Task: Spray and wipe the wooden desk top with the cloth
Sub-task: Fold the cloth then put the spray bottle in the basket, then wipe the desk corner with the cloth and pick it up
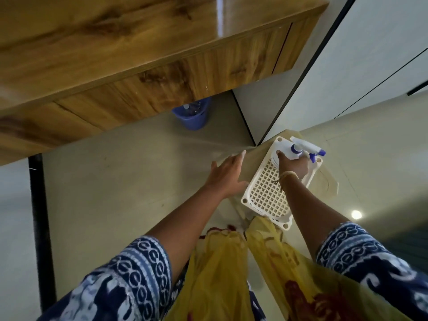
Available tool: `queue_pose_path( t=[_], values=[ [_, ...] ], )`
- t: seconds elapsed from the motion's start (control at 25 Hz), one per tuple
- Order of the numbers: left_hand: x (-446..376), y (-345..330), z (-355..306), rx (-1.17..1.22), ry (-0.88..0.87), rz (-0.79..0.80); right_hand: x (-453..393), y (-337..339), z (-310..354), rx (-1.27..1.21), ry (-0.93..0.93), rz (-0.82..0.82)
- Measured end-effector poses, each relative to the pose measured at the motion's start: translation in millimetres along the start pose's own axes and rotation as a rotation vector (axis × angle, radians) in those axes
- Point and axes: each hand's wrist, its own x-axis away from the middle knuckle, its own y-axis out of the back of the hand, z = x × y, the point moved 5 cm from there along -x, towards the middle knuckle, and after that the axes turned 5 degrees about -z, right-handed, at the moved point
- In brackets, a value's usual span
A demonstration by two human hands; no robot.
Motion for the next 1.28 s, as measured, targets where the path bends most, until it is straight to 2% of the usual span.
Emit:
queue_pose_path(
  t=[0.12,0.2,0.4,0.52,0.8,0.92,1.08,1.28],
  values=[
    [26,14,6,-0.059,0.01,0.003,31,3,0,0.133,-0.091,0.051],
    [42,32,13,-0.077,0.033,-0.017,62,-1,13,0.214,-0.03,0.125],
    [93,96,63,-0.109,0.14,-0.099,165,-42,73,0.494,0.433,0.371],
    [137,135,122,-0.075,0.224,-0.231,243,-82,99,0.584,0.652,0.5],
    [254,227,294,-0.033,0.423,-0.495,473,-174,161,0.52,1.09,0.645],
    [300,257,359,-0.035,0.485,-0.575,563,-204,176,0.411,1.169,0.671],
    [362,297,434,-0.059,0.52,-0.725,657,-239,192,0.479,1.215,0.657],
    [424,338,519,-0.034,0.649,-0.875,774,-295,222,0.412,1.399,0.858]
  ],
)
